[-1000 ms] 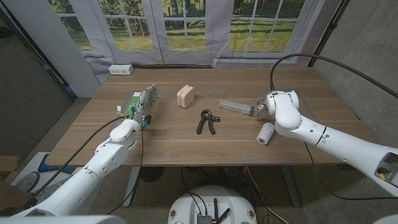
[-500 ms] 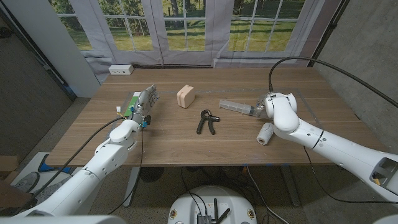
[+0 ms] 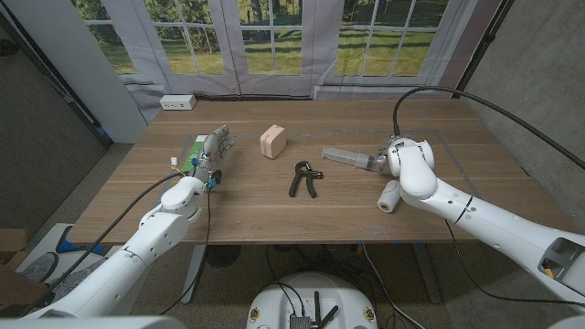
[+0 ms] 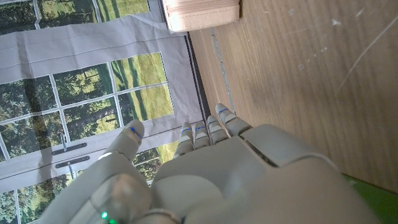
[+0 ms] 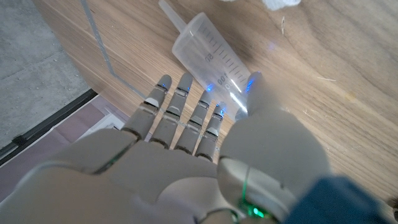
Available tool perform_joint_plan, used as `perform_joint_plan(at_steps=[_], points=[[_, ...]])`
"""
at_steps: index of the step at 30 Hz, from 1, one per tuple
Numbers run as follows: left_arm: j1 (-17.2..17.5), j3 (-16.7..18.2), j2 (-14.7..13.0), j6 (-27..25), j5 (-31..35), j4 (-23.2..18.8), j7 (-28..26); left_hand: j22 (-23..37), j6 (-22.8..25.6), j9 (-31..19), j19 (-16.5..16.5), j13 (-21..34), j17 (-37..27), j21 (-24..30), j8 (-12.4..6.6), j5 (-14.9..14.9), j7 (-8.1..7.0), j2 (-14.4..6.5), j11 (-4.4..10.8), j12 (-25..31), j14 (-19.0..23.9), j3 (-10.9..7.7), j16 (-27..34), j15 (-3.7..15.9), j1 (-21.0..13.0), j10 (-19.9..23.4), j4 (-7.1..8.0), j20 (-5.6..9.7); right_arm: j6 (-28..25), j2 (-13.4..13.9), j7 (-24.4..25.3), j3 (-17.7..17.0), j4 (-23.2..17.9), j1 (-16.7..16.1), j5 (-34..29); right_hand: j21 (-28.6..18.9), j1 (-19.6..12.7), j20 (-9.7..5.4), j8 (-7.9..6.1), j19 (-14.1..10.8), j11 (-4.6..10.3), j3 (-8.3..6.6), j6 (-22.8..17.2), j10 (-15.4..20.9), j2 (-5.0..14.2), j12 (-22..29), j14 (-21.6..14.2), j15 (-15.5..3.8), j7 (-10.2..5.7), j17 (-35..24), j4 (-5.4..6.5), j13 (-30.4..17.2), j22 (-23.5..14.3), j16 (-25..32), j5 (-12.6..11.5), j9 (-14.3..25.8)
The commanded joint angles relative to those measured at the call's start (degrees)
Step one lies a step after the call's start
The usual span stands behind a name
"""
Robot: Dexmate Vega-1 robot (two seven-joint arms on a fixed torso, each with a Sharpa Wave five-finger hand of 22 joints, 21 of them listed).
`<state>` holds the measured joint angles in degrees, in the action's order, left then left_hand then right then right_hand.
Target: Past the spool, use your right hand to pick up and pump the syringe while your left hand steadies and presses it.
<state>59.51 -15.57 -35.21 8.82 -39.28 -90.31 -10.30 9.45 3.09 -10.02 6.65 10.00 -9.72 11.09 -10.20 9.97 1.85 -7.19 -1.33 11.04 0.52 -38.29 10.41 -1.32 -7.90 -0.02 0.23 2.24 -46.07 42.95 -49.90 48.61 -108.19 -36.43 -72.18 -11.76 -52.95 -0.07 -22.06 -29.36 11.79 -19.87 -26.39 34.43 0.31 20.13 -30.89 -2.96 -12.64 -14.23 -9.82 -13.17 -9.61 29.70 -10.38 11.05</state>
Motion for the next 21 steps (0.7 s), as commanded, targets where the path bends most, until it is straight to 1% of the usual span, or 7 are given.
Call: perform_joint_plan(at_steps=[1,7,10,12,14,19,21], points=[[0.43,0.31,-0.03,0.17,-0.04,-0.33,-0.35,0.32,0.41,-0.08,0.51,0.21,-0.11,0.07,-0.41,0.32,0.06,-2.36,-0.26,-0.09,0.17,-0.53,-0.17,-0.30,0.39,-0.32,0.05,0.19,1.41,-1.03,1.98,-1.13,1.06,-1.51,-1.52,0.25,-1.73,-1.22,-0.75,-0.66,0.12,-0.57,-2.10,1.88,0.45,0.52,-1.37,-9.48,0.05,-0.45,-0.15,-0.38,-0.14,0.91,-0.22,0.43],[0.42,0.31,0.04,0.16,-0.16,-0.25,-0.28,0.32,0.45,-0.08,0.54,0.22,-0.11,0.06,-0.40,0.32,0.03,-2.36,-0.28,-0.07,0.21,-0.63,-0.16,-0.31,0.47,-0.29,0.05,0.17,1.67,-1.50,2.30,-1.43,1.84,-1.81,-1.88,0.33,-3.20,-2.32,-0.99,-0.93,0.13,-0.84,-3.65,3.18,1.00,0.68,-2.77,-9.52,-0.02,-0.98,-0.11,-0.65,-0.13,1.83,-0.27,0.42],[0.39,0.30,0.02,0.13,-0.18,-0.22,-0.19,0.32,0.48,-0.08,0.56,0.22,-0.10,0.06,-0.40,0.32,0.01,-2.35,-0.29,-0.06,0.24,-0.66,-0.16,-0.34,0.49,-0.28,0.04,0.22,1.98,-1.47,3.12,-1.74,1.83,-2.11,-1.64,0.32,-3.94,-2.65,-1.19,-1.14,0.14,-1.02,-4.50,4.31,1.29,1.00,-3.48,-9.72,0.03,-1.19,-0.18,-0.79,-0.13,2.24,-0.33,0.45],[0.34,0.29,0.05,0.14,-0.16,-0.17,-0.22,0.32,0.50,-0.09,0.60,0.22,-0.10,0.07,-0.40,0.32,0.04,-2.35,-0.30,-0.06,0.23,-0.69,-0.17,-0.35,0.52,-0.28,0.03,0.20,2.14,-1.40,3.54,-2.04,1.69,-2.38,-1.19,0.29,-4.93,-3.36,-1.42,-1.53,0.13,-1.20,-5.73,5.98,1.66,1.43,-4.60,-9.83,0.07,-1.54,-0.19,-0.96,-0.12,2.89,-0.39,0.44],[0.28,0.28,0.09,0.15,-0.15,-0.09,-0.22,0.32,0.48,-0.09,0.61,0.22,-0.09,0.06,-0.38,0.33,0.05,-2.35,-0.25,-0.03,0.25,-0.73,-0.16,-0.35,0.55,-0.22,0.03,0.19,2.04,-1.53,3.42,-2.00,1.86,-2.36,-1.46,0.29,-5.46,-3.77,-1.50,-1.68,0.13,-1.29,-6.30,6.80,1.76,1.65,-5.06,-9.96,0.11,-1.68,-0.26,-1.06,-0.12,3.14,-0.43,0.42],[0.07,0.16,0.10,-0.02,-0.24,0.11,0.00,0.32,0.51,-0.10,0.65,0.23,-0.10,0.05,-0.38,0.32,0.02,-2.33,-0.28,-0.03,0.35,-0.80,-0.14,-0.50,0.65,-0.21,0.04,0.21,3.01,-1.39,3.81,-2.30,2.06,-2.37,-0.13,0.35,-6.65,-4.51,-1.70,-1.86,0.10,-1.57,-7.62,7.94,2.14,1.71,-5.97,-10.15,0.13,-1.93,-0.33,-1.03,-0.11,3.53,-0.56,0.41],[0.02,0.13,0.15,-0.01,-0.30,0.21,0.10,0.32,0.51,-0.10,0.68,0.23,-0.10,0.06,-0.37,0.32,0.07,-2.33,-0.26,-0.02,0.38,-0.83,-0.13,-0.48,0.68,-0.20,0.05,0.19,3.17,-1.39,3.52,-2.22,2.20,-2.20,0.08,0.34,-7.53,-5.03,-1.87,-2.08,0.08,-1.65,-8.66,8.75,2.36,1.75,-6.89,-10.31,0.23,-2.23,-0.37,-1.02,-0.11,4.04,-0.63,0.40]])
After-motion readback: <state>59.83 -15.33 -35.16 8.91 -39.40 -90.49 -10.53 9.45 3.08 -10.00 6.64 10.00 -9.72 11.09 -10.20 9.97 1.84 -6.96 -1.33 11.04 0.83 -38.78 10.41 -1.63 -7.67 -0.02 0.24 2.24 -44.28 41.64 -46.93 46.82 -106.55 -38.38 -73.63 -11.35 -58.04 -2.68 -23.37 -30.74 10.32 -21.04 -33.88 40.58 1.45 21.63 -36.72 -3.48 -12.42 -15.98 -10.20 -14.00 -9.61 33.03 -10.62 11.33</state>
